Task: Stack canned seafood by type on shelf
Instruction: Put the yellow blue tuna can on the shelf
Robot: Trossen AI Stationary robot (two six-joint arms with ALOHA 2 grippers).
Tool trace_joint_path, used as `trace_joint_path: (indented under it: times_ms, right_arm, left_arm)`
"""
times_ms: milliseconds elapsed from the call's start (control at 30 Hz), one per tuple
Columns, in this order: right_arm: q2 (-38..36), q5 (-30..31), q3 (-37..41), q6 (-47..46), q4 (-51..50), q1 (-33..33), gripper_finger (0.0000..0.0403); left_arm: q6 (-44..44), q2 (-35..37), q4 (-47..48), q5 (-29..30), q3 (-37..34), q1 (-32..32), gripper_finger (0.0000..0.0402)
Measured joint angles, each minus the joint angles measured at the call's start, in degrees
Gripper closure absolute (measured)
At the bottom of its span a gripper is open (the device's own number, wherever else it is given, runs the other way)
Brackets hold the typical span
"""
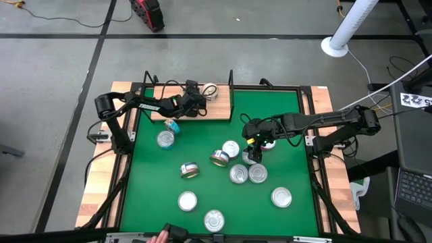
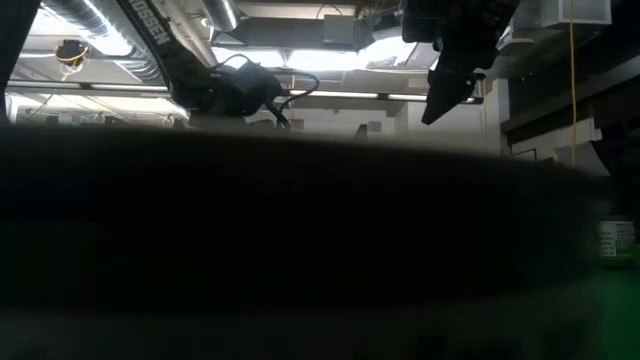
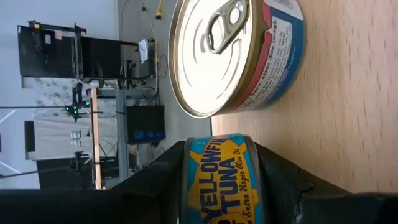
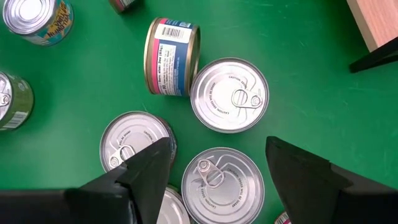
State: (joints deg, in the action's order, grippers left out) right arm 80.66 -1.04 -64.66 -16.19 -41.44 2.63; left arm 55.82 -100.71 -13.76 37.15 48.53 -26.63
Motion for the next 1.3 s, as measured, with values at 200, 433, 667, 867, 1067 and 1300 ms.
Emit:
trace_joint_path:
  times_ms: [200,433,667,867,1067,1300]
  right_arm:
    - [0.00,0.00,0.00,0.01,0.02,-0.01,0.0141]
    - [0.00,0.00,0.00,0.00,0.01,-0.01,0.0141]
    - [0.00,0.00,0.00,0.00,0.00,-0.01,0.0141]
    - [0.00,0.00,0.00,0.00,-0.02,-0.01,0.0141]
    - [0.00,0.00,0.02,0.00,-0.26,0.00,0.0141]
    - [0.00,0.00,0.02,0.00,-0.21,0.00,0.0141]
  left_arm:
    - [-2.48,0.00,0.46,0.10,-0.06,-0.02,0.0244]
    - [-5.05,0.00,0.66,-0.01,-0.11,0.00,0.0244]
    - [-5.48,0.04,0.67,-0.20,-0.15,0.15,0.0244]
    - [-6.07,0.15,1.65,-0.73,0.67,0.50,0.0244]
    - [-6.02,0.59,2.84,-1.39,1.67,0.48,0.0244]
    - [-5.15,0.81,7.04,-0.99,1.90,0.55,0.0245]
